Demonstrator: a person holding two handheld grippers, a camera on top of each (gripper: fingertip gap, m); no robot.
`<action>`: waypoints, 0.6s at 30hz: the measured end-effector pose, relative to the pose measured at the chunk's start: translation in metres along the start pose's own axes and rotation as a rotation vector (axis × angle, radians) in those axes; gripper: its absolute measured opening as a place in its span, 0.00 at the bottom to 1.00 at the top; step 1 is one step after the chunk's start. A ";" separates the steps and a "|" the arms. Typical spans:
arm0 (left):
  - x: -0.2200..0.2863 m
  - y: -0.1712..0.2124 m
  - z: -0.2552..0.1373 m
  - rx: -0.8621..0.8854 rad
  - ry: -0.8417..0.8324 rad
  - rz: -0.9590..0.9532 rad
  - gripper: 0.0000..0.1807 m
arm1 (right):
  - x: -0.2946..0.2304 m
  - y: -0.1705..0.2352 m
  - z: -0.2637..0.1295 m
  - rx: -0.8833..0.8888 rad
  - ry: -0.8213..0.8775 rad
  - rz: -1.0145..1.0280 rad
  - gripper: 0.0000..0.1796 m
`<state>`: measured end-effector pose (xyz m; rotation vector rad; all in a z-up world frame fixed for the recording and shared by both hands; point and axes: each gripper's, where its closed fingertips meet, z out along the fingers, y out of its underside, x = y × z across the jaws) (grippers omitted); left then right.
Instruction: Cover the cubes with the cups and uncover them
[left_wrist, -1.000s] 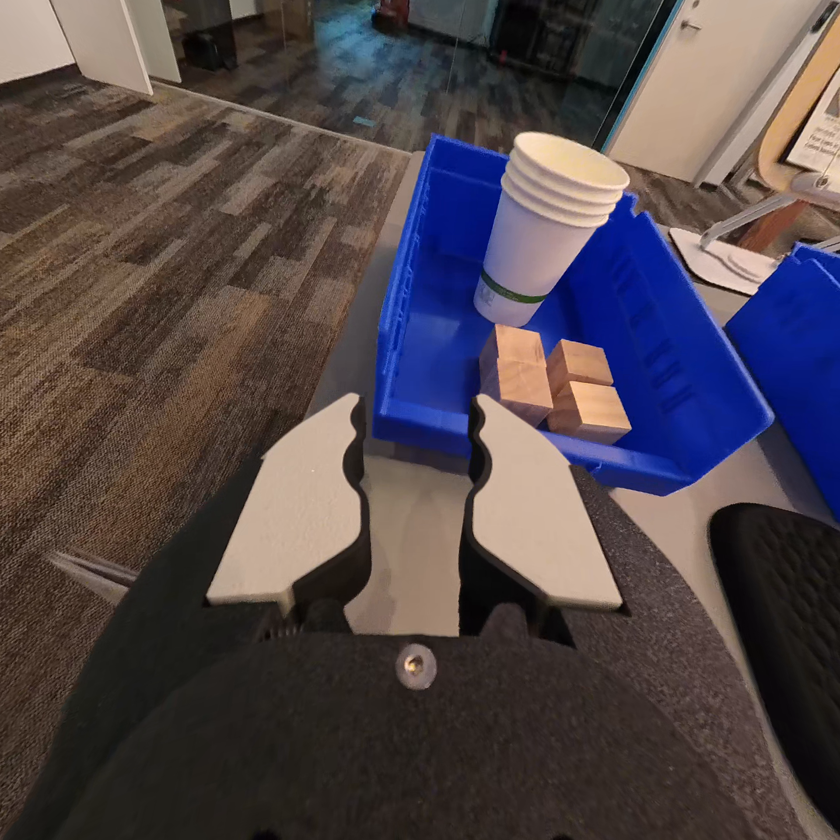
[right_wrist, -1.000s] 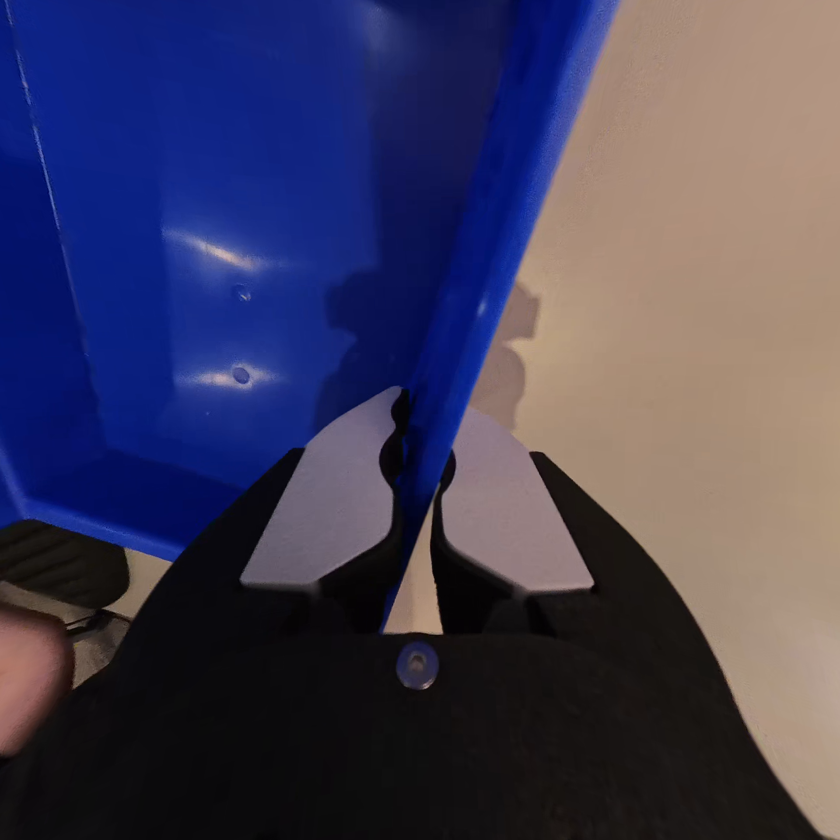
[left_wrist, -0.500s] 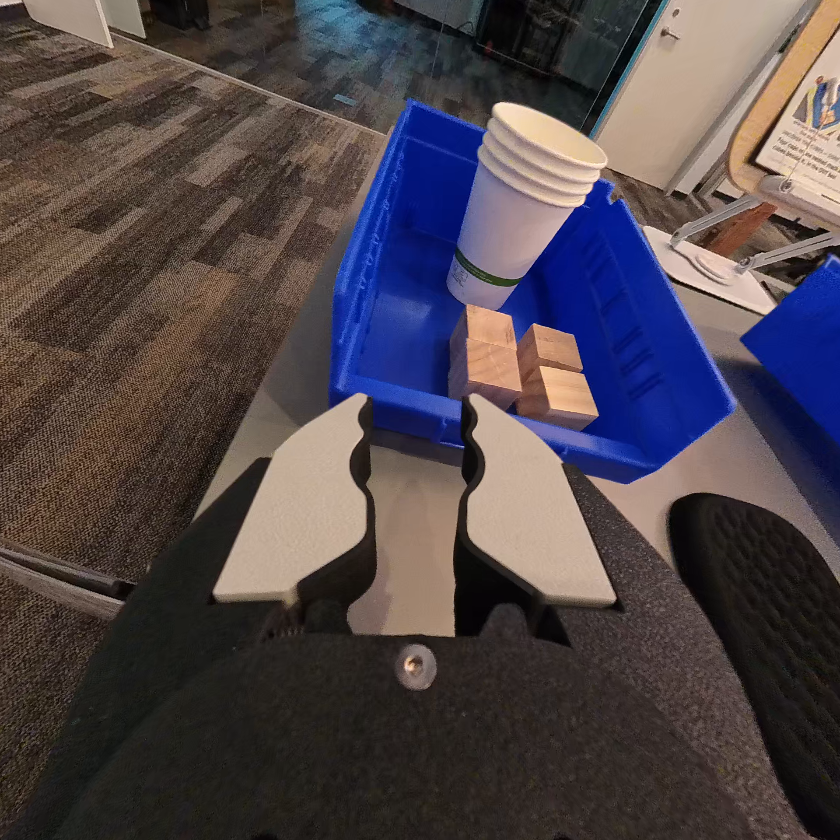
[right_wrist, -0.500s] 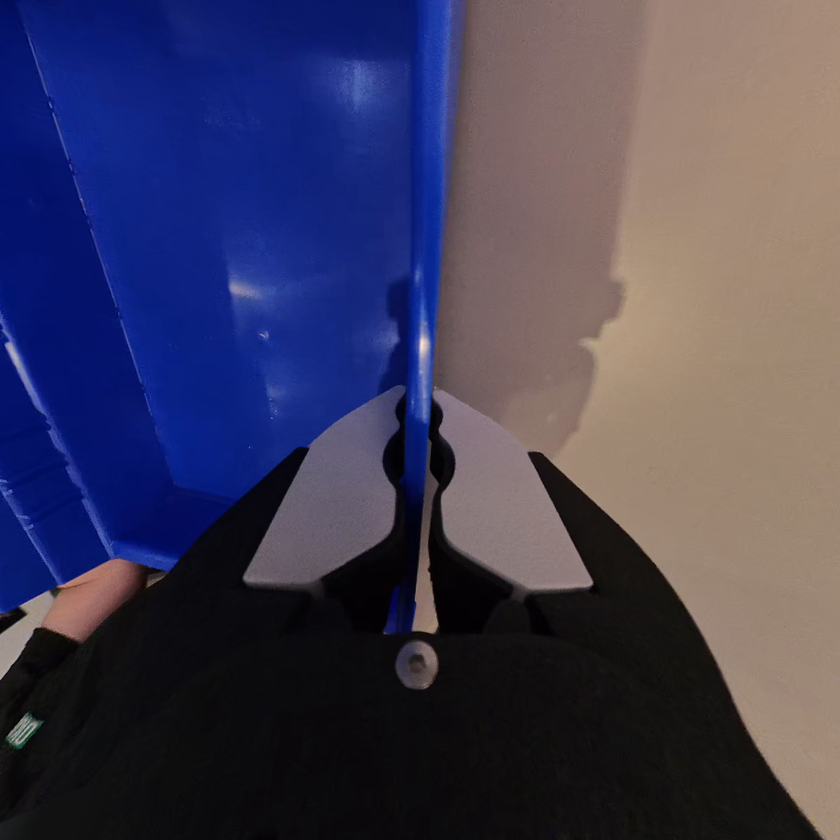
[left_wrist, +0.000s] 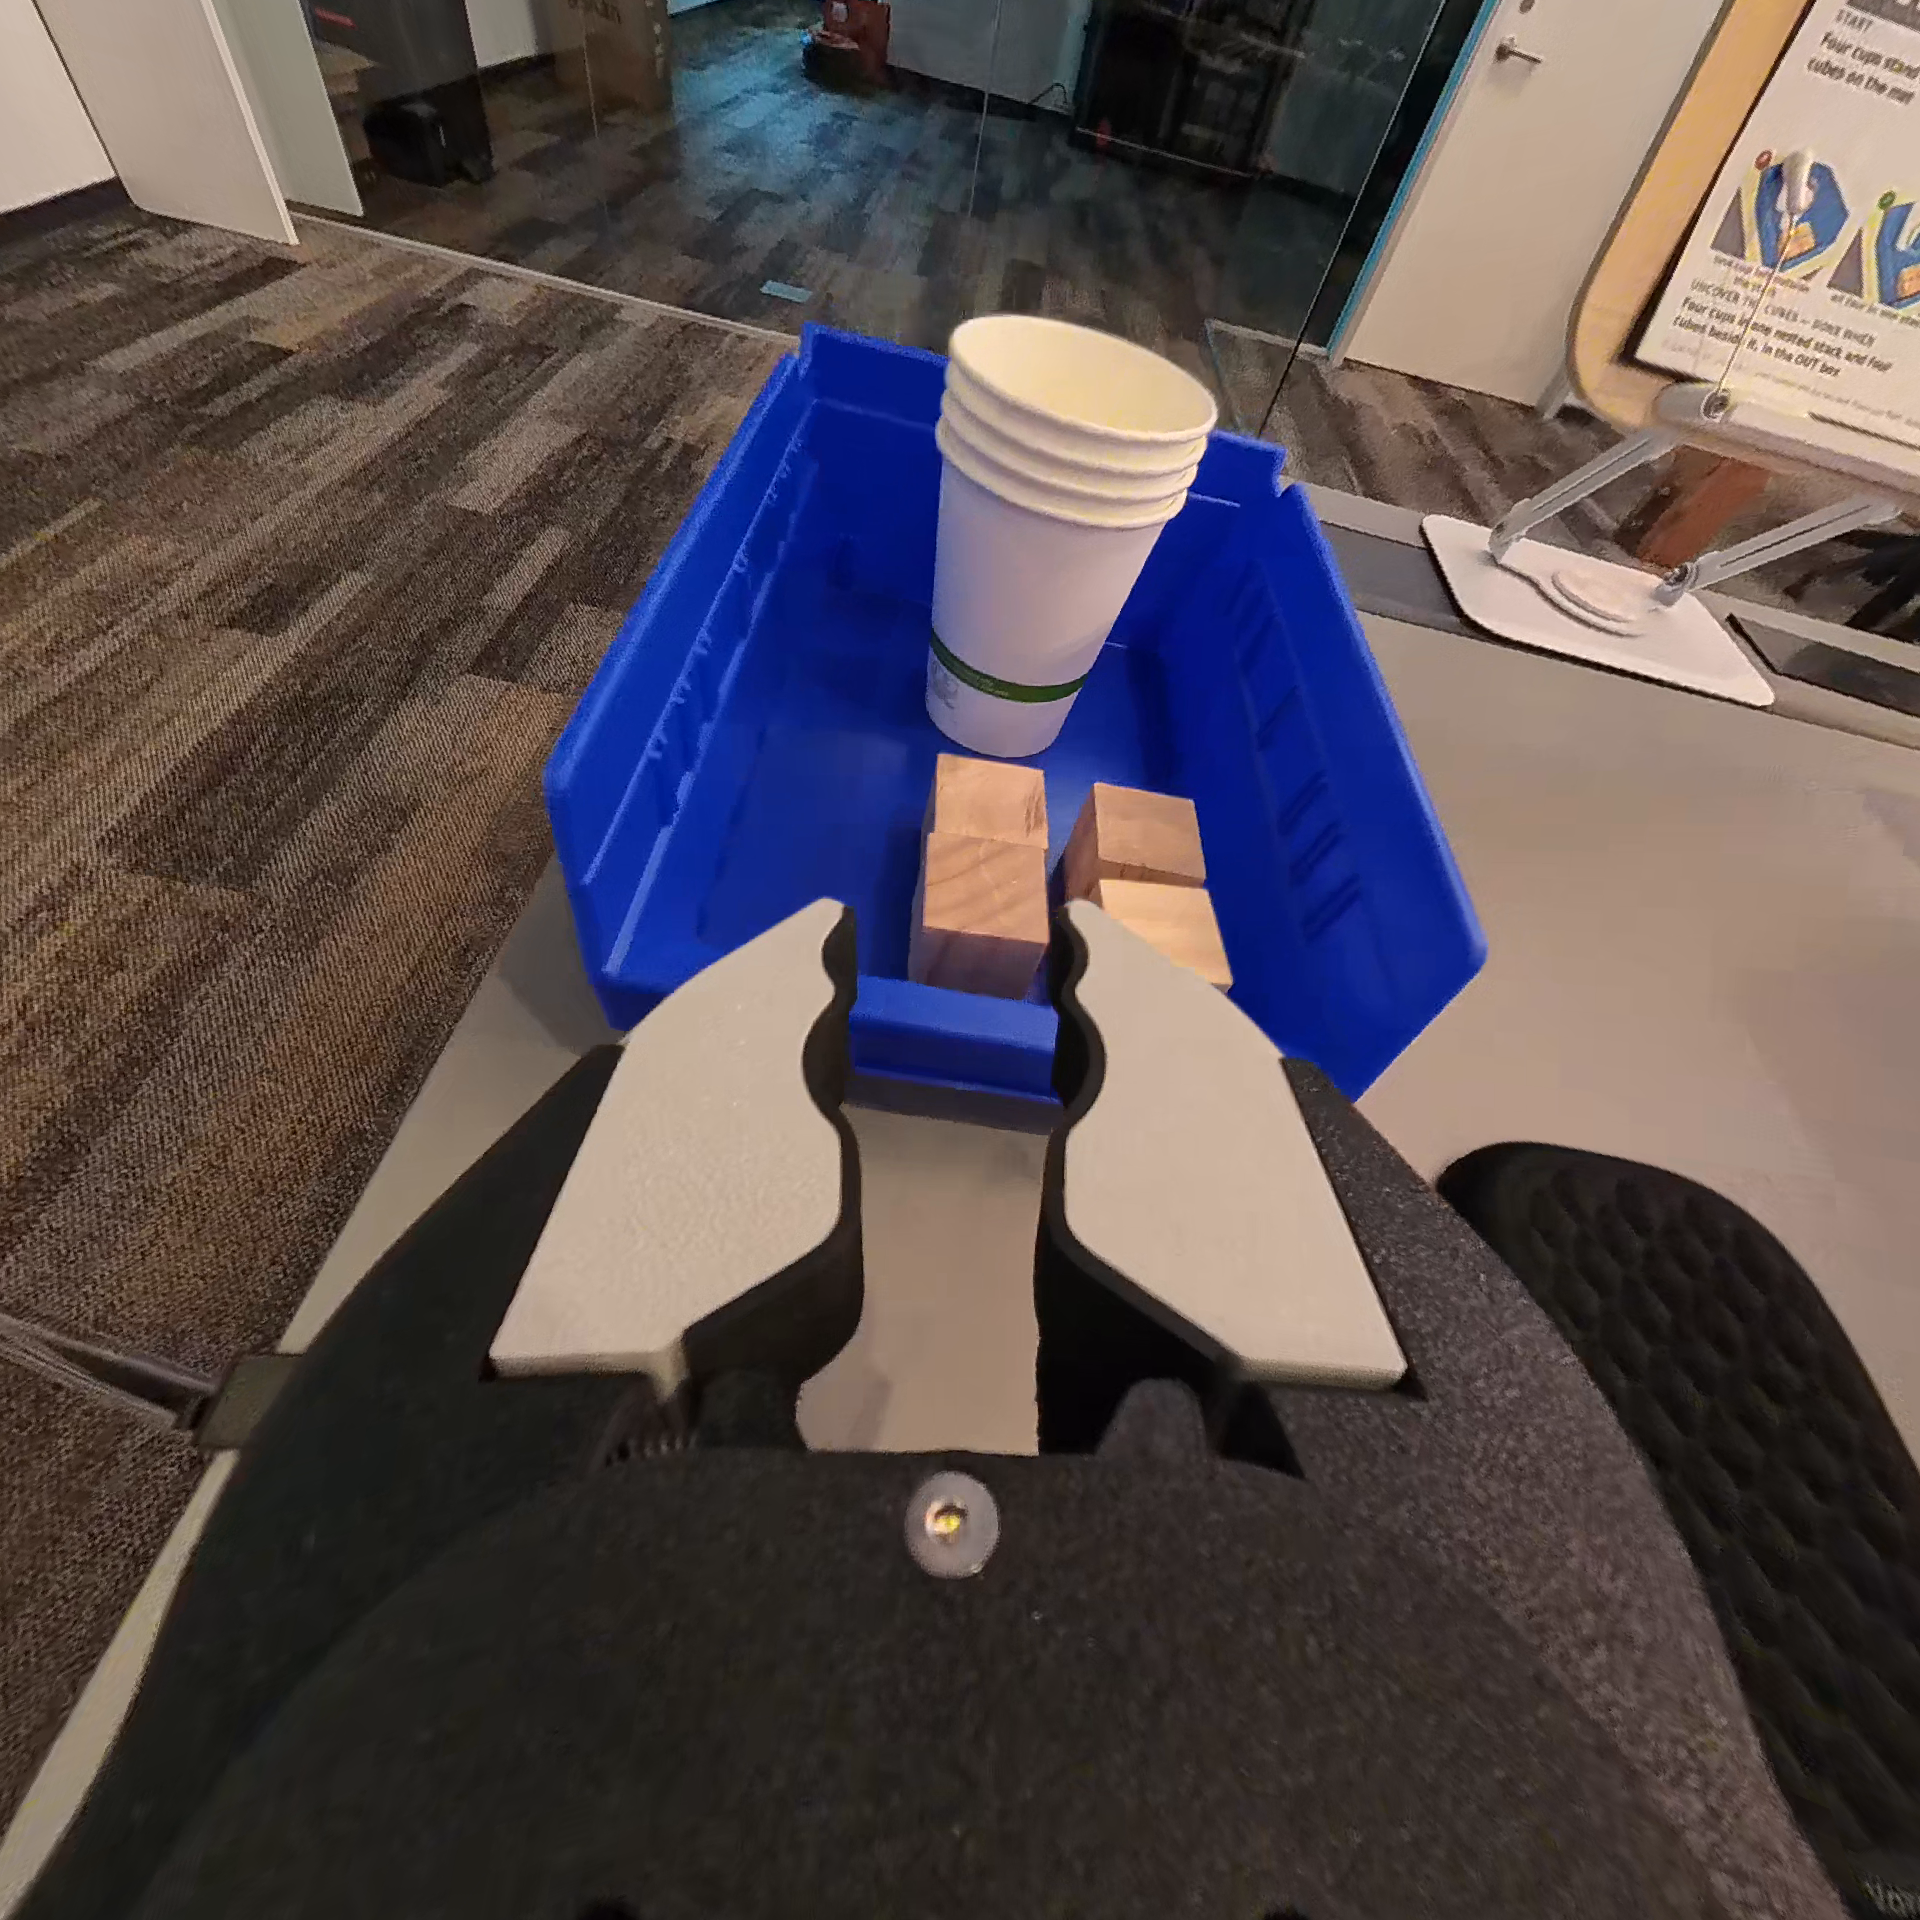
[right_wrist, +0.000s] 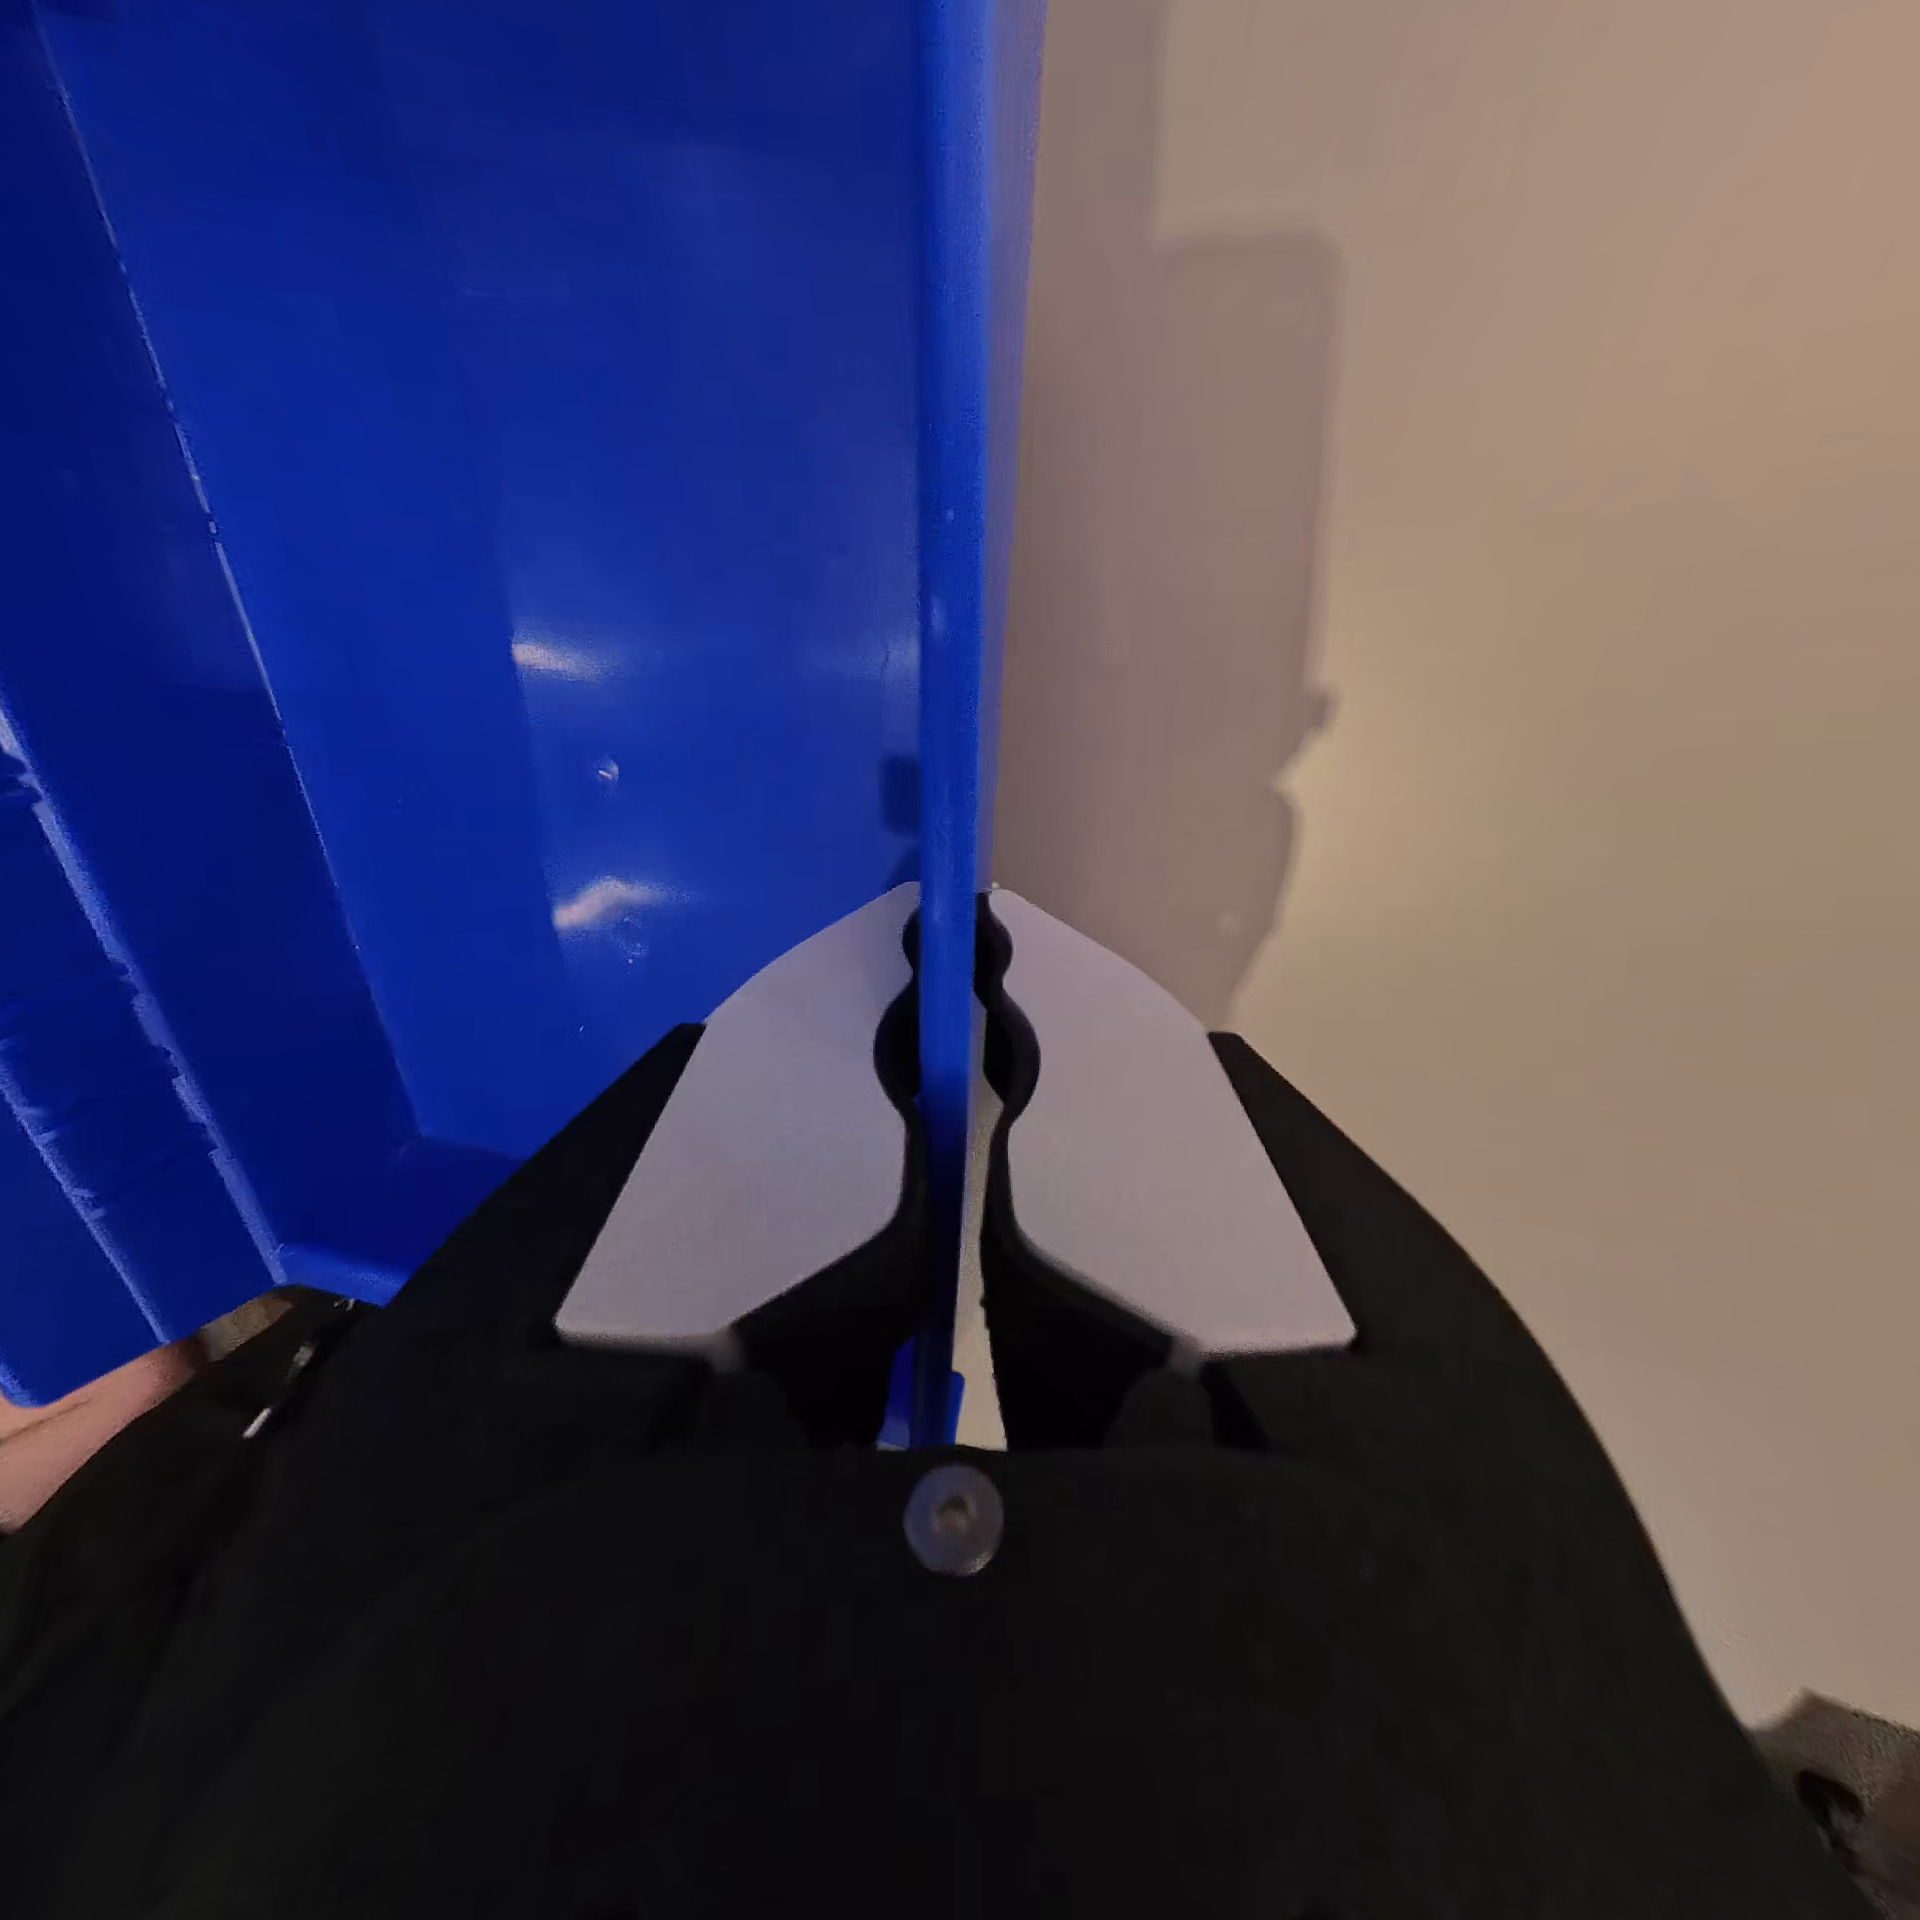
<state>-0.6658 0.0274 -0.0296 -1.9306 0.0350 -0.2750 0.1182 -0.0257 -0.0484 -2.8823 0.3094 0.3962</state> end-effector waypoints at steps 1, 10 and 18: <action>0.003 -0.001 0.001 -0.002 -0.002 0.005 0.19 | 0.018 0.003 -0.009 0.011 0.019 0.020 0.03; 0.032 -0.011 0.004 0.001 -0.046 0.051 0.19 | 0.139 0.021 -0.057 0.065 0.126 0.129 0.03; 0.065 -0.015 0.007 -0.012 -0.070 0.118 0.19 | 0.194 0.031 -0.025 0.041 0.111 0.148 0.03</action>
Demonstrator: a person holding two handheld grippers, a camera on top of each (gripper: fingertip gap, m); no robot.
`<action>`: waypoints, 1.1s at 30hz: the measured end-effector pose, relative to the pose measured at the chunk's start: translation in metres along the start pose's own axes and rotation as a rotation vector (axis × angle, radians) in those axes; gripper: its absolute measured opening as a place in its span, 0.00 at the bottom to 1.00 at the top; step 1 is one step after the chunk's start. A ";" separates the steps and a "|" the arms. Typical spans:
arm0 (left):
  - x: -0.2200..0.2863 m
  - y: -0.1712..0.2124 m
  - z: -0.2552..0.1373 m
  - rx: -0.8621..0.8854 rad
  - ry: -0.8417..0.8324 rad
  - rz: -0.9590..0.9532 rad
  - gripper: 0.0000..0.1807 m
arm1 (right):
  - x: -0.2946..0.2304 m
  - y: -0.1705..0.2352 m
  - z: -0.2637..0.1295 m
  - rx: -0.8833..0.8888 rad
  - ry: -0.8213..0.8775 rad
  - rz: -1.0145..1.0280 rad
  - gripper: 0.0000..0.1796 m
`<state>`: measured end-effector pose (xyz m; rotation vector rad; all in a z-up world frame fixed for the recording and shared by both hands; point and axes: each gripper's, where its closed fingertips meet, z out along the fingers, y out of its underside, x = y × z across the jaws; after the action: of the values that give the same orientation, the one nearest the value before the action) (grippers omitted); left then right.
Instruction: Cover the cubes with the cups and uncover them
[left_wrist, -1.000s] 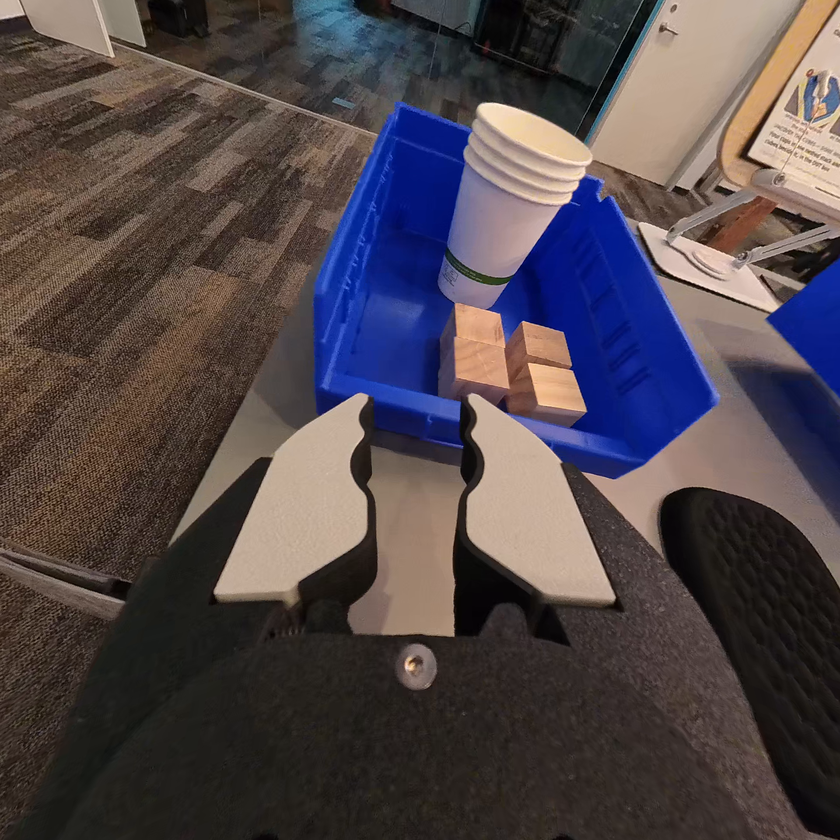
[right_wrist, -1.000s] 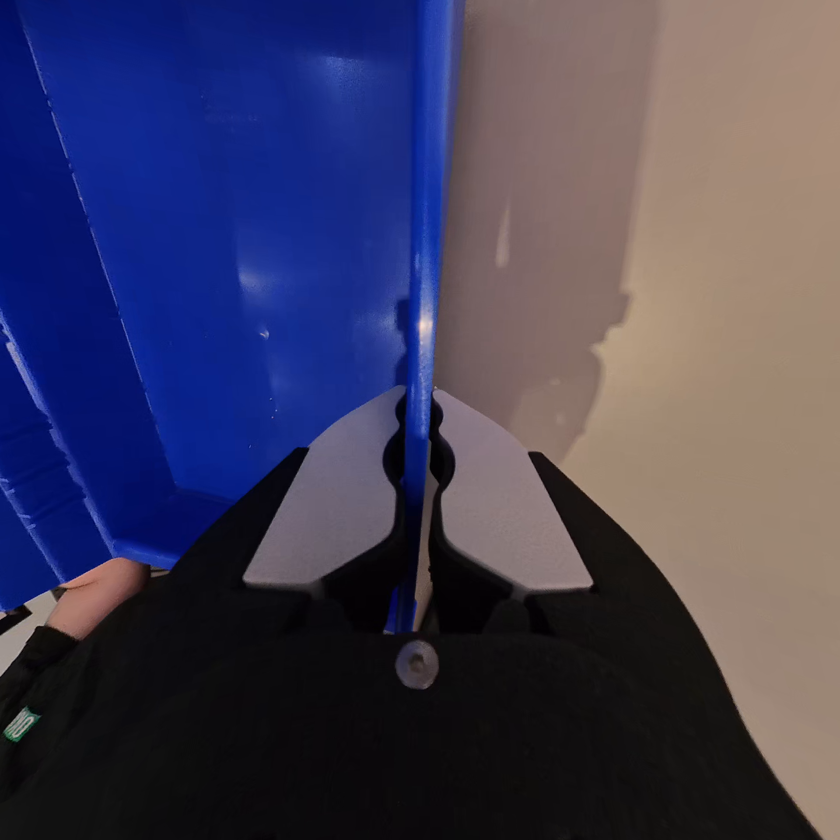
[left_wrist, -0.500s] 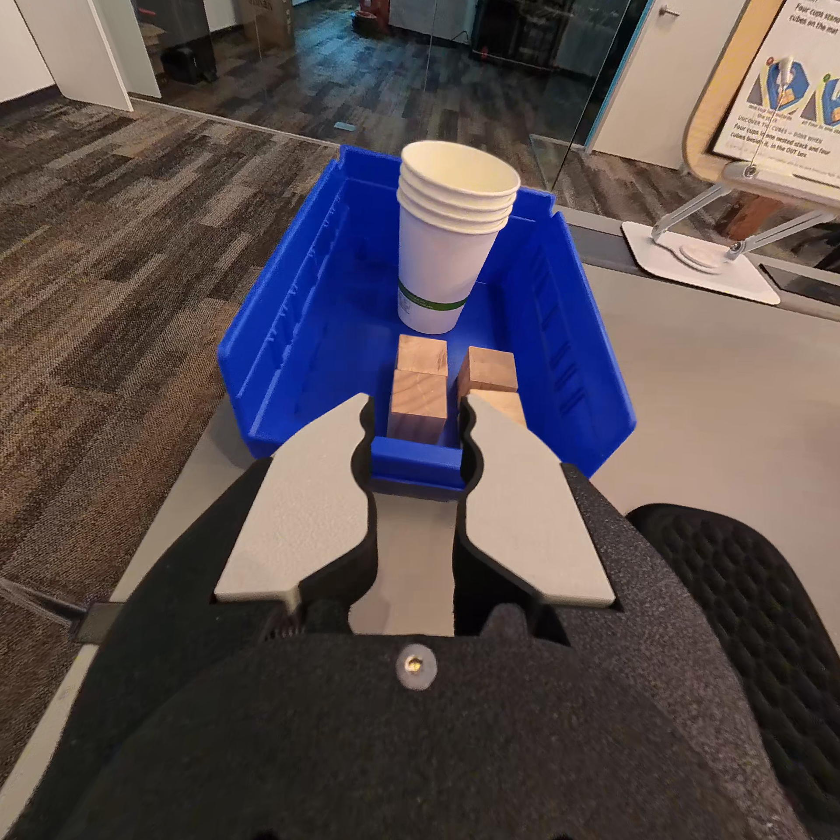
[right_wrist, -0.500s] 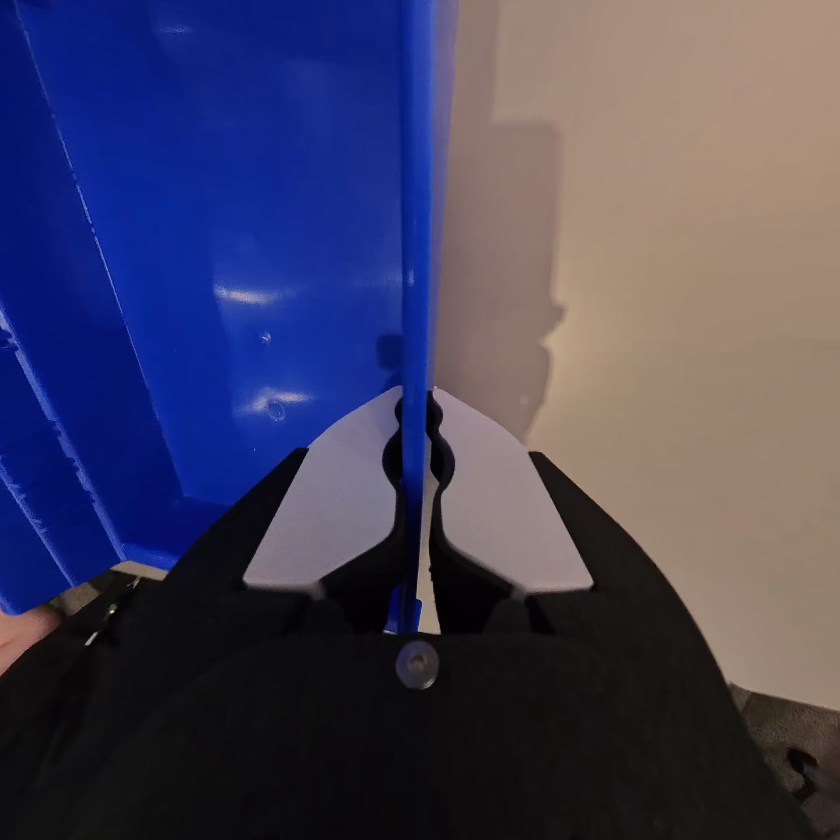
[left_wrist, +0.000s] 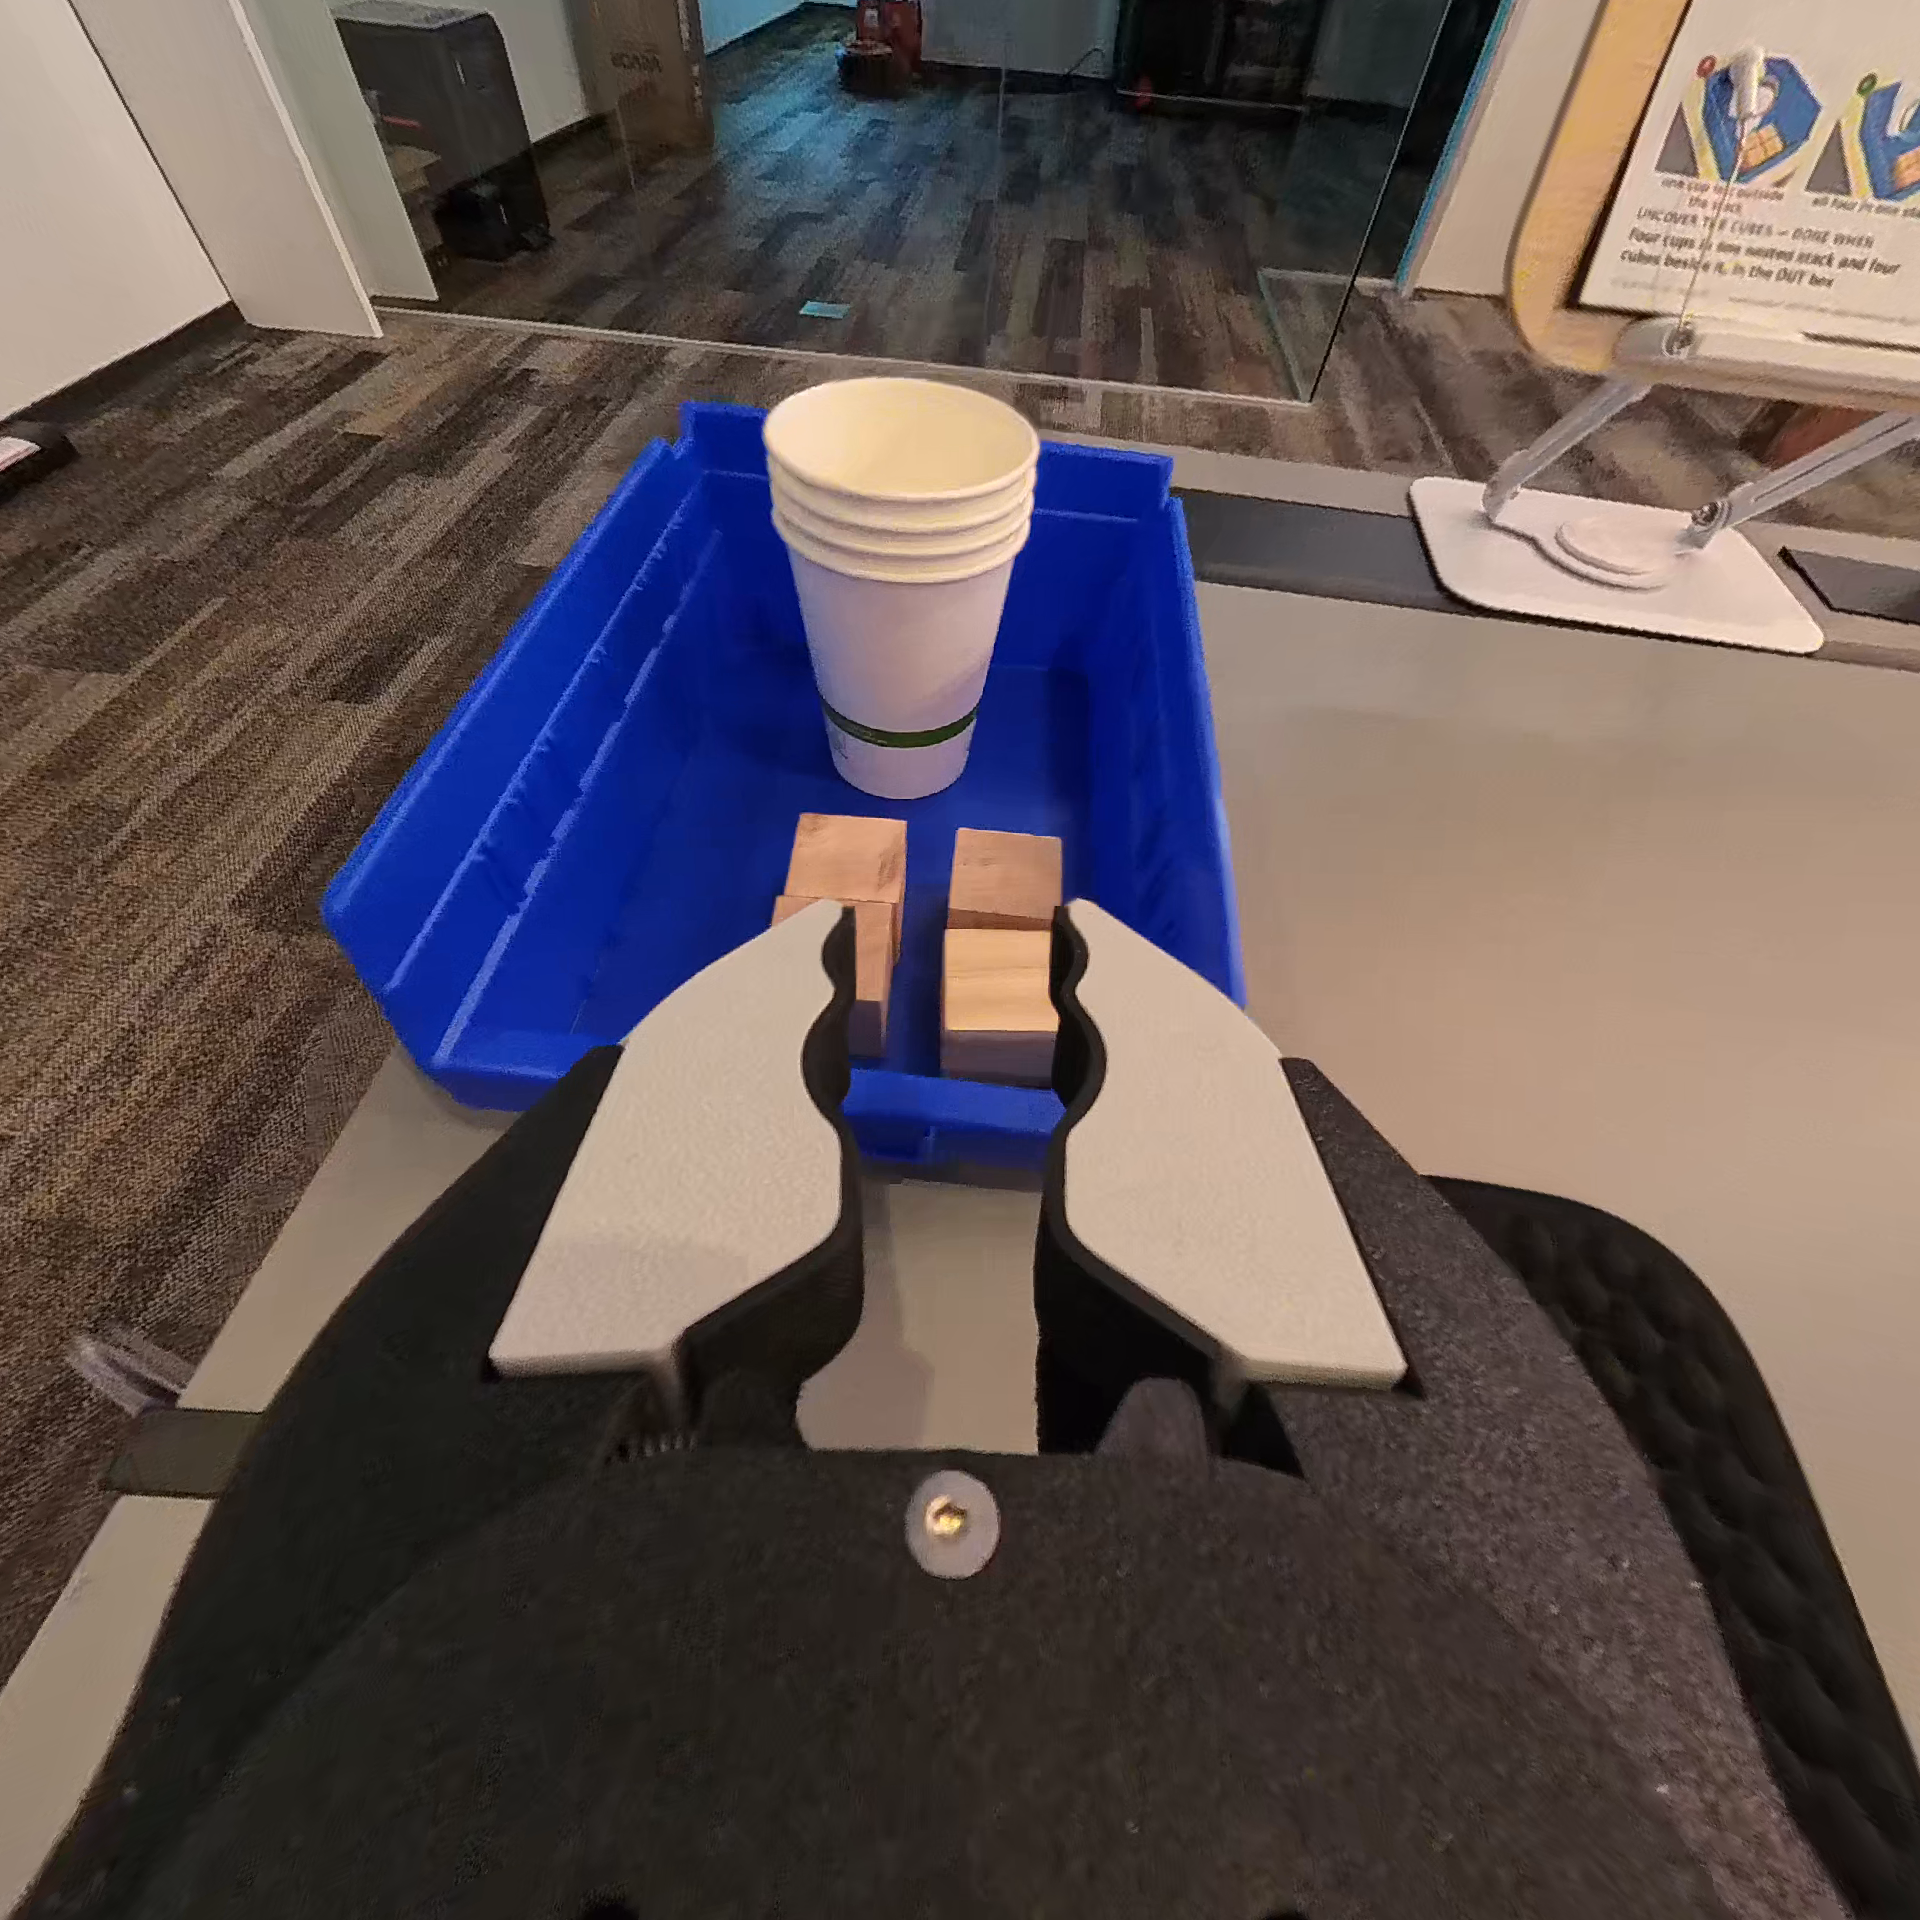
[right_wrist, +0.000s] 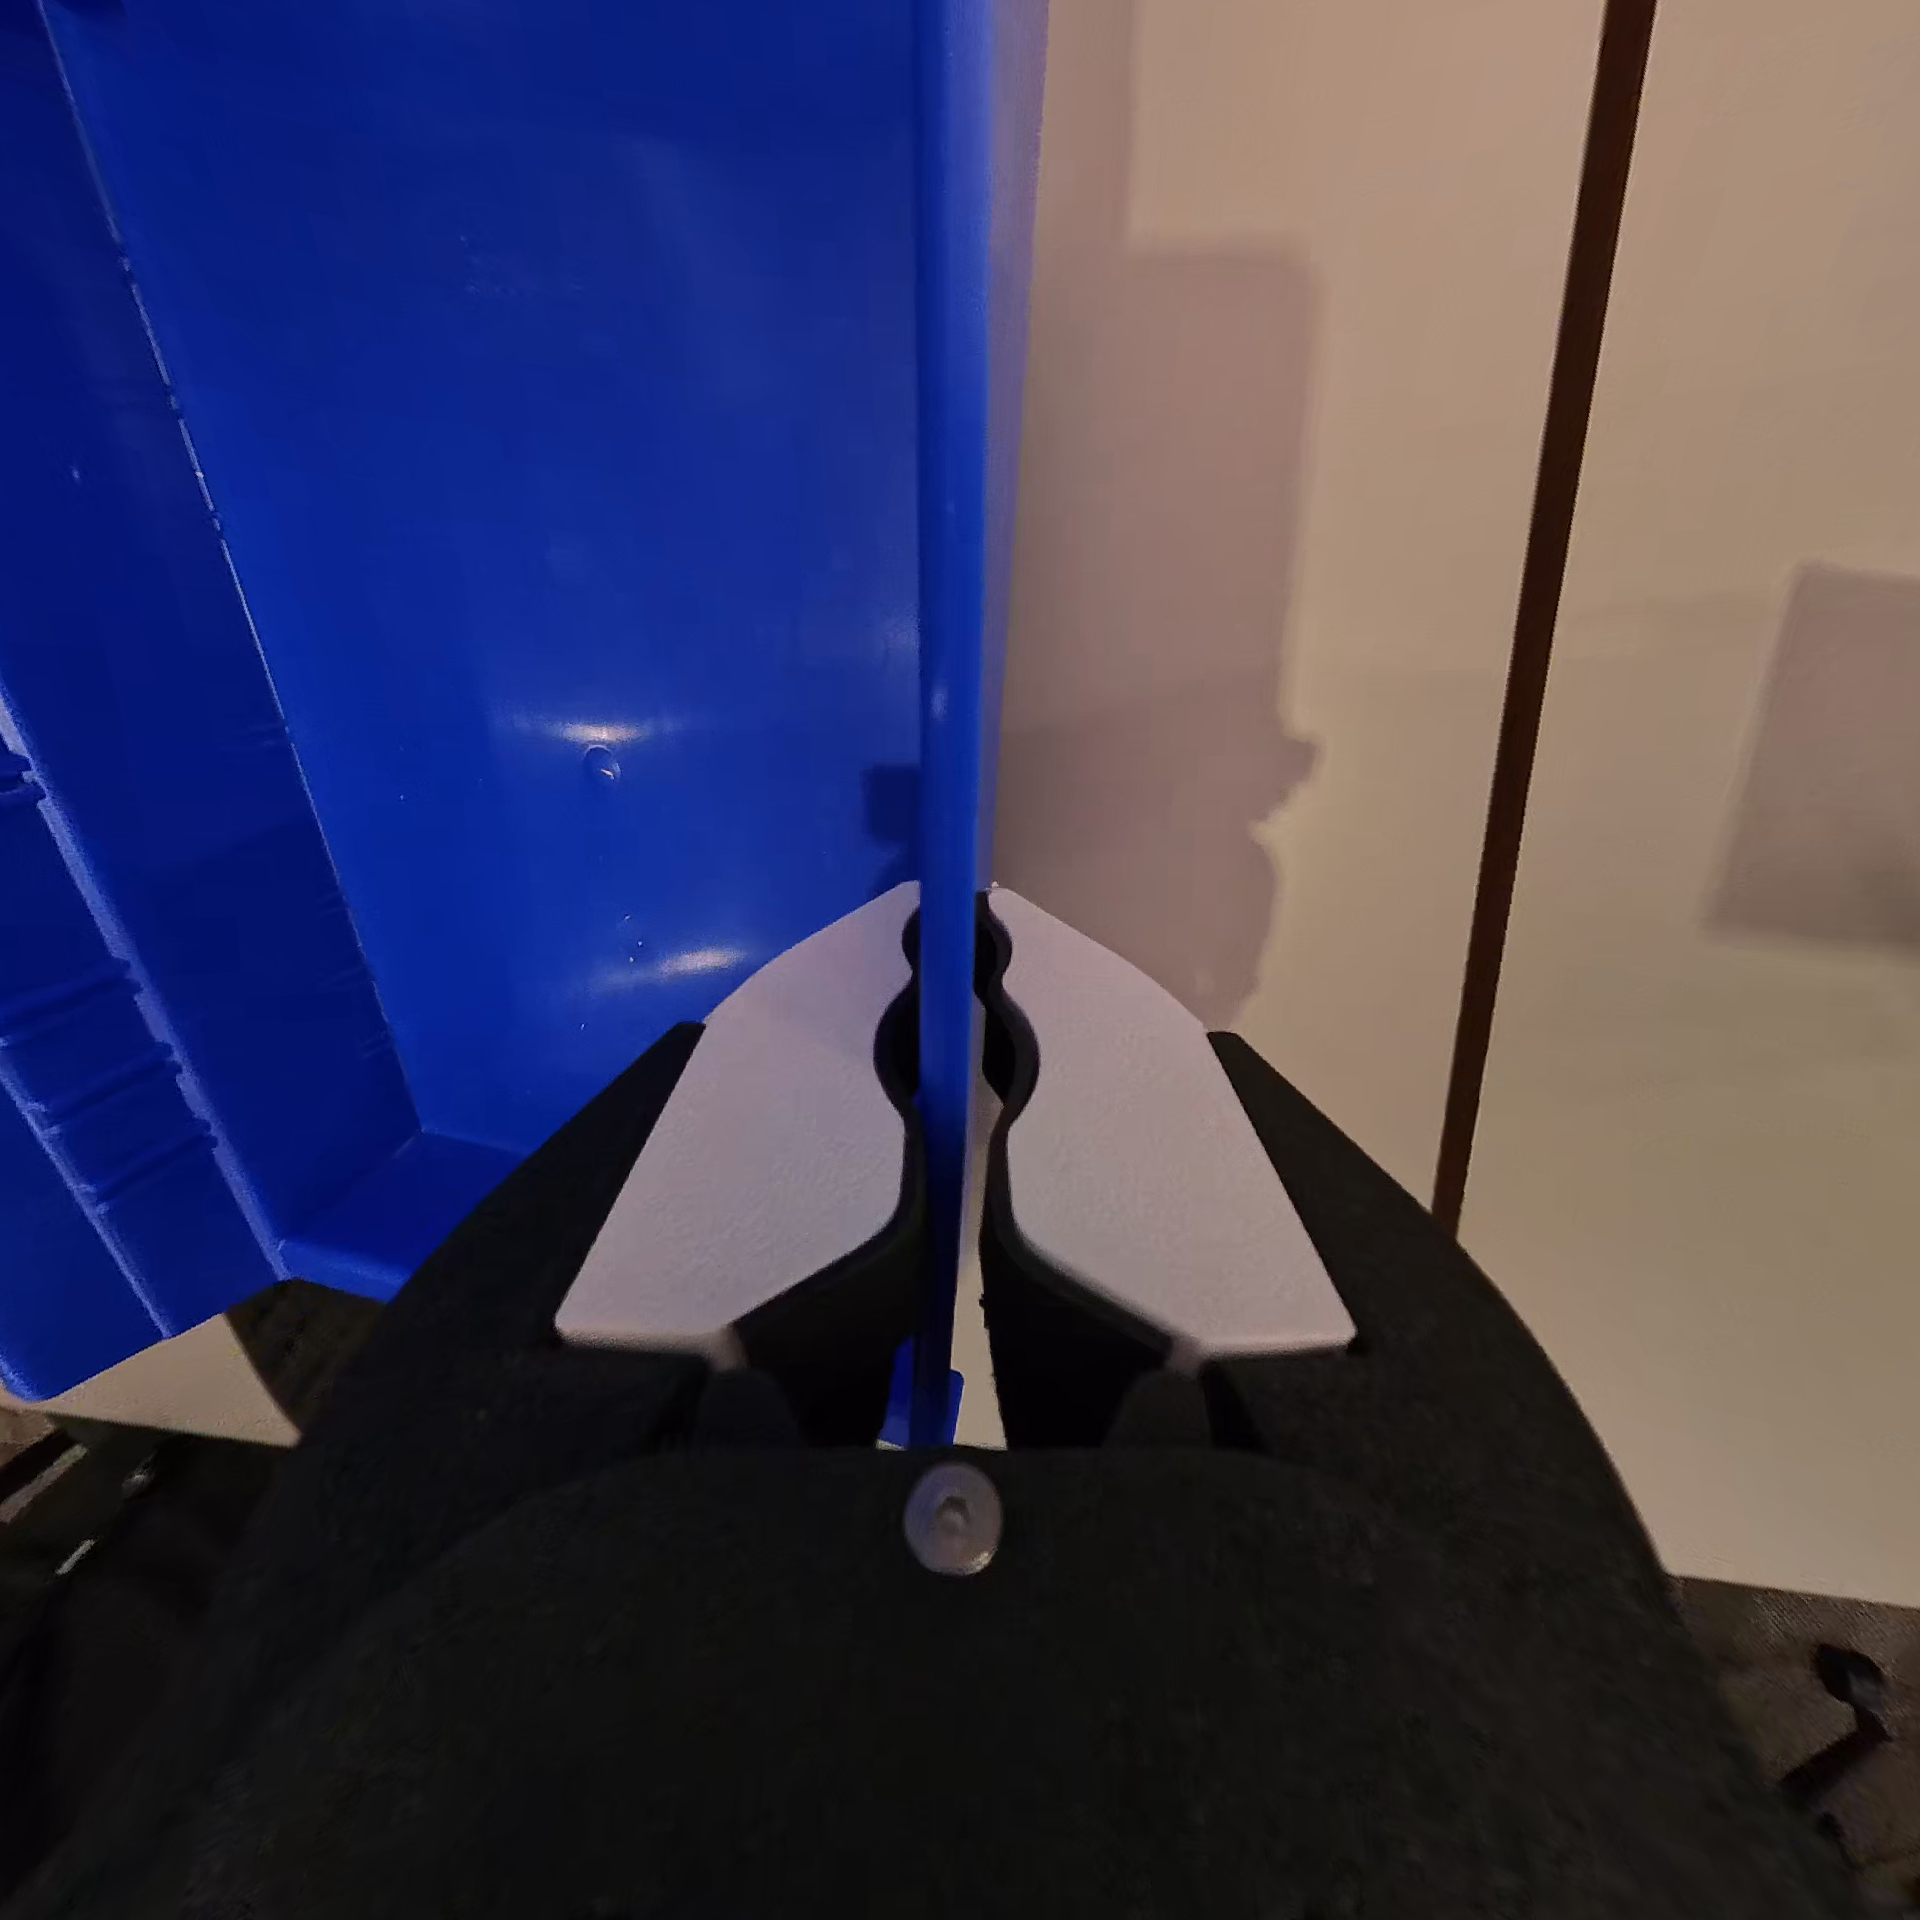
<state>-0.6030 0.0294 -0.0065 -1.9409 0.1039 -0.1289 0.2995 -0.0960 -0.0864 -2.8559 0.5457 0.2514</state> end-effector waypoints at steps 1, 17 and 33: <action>0.004 -0.001 0.000 -0.006 -0.004 0.015 0.20 | 0.005 0.001 0.005 -0.009 0.006 -0.005 0.03; 0.064 -0.024 0.003 -0.001 0.036 0.110 0.20 | 0.046 0.012 0.030 -0.064 0.001 -0.052 0.03; 0.093 -0.063 0.003 0.101 0.065 0.240 0.35 | 0.036 -0.041 -0.097 0.596 0.312 -0.259 0.15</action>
<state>-0.5102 0.0428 0.0548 -1.8092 0.3650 -0.0372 0.3601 -0.0957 0.0064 -2.3453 0.2379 -0.3500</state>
